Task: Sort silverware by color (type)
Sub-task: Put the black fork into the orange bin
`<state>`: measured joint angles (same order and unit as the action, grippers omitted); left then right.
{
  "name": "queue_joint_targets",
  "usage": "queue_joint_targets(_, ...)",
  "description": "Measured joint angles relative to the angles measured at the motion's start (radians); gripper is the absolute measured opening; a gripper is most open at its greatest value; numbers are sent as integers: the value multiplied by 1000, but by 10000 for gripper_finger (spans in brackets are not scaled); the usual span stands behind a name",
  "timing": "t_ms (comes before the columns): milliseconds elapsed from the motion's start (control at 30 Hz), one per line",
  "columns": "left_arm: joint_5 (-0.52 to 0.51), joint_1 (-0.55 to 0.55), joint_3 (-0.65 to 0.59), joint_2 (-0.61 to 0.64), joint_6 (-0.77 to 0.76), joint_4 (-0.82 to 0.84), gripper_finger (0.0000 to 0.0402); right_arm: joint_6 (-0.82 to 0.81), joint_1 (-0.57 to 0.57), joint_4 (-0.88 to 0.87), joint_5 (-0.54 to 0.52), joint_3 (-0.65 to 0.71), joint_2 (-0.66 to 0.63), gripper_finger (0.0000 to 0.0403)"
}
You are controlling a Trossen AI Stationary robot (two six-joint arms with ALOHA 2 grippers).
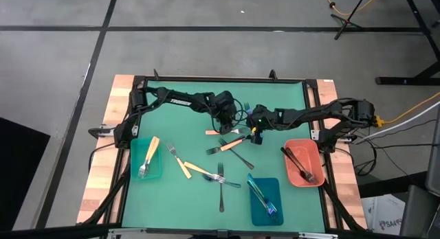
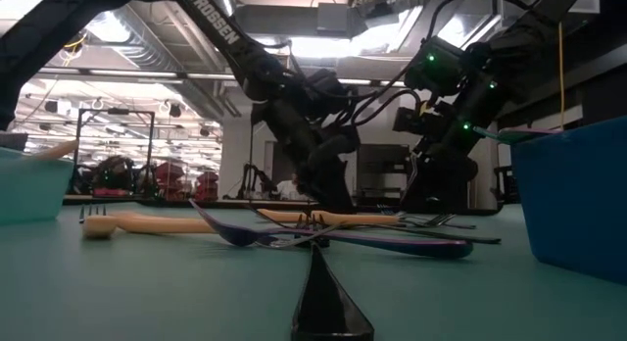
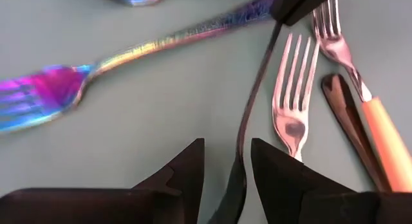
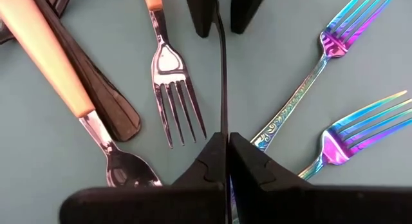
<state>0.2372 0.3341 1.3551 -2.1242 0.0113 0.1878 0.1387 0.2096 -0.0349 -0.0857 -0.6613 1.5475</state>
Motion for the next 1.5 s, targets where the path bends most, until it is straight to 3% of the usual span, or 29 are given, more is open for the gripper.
queue_joint_targets(333, -54, -11, 1, -1, -1, 10, 114, 0, 0, 0, 0, 0, 0, 5)
queue_joint_targets(800, -82, -13, 1, -1, -10, 14, 7, 0, 2, 6, -27, 0, 0, 5)
queue_joint_targets(1100, -85, -12, 1, -1, -18, 14, 5, 0, 0, 6, -62, 0, 0, 7)
queue_joint_targets(1500, -88, -10, 1, -2, -31, 11, 4, -2, 0, 7, -81, 0, -1, 123)
